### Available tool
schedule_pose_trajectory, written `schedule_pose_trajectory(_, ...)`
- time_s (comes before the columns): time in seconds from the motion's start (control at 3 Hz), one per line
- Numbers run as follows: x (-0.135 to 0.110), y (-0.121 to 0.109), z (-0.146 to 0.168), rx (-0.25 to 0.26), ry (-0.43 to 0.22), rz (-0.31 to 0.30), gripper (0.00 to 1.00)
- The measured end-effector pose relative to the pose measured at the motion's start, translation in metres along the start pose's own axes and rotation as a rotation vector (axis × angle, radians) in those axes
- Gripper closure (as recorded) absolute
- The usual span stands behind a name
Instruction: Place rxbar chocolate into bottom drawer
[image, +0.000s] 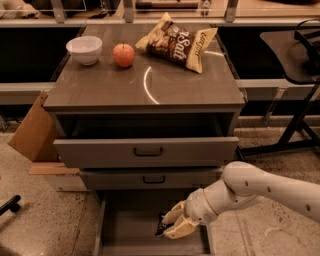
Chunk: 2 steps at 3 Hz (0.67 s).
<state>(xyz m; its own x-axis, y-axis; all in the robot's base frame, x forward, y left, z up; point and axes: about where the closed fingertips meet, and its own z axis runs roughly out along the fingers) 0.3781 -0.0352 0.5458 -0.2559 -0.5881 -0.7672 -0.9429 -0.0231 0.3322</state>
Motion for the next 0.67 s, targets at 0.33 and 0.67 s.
schedule_pose_trajectory(0.33,0.037,-0.029,0.0,0.044,0.003,-0.079,1.0)
schedule_pose_trajectory(0.67,0.063,-0.055,0.002,0.06,-0.027,-0.134,1.0)
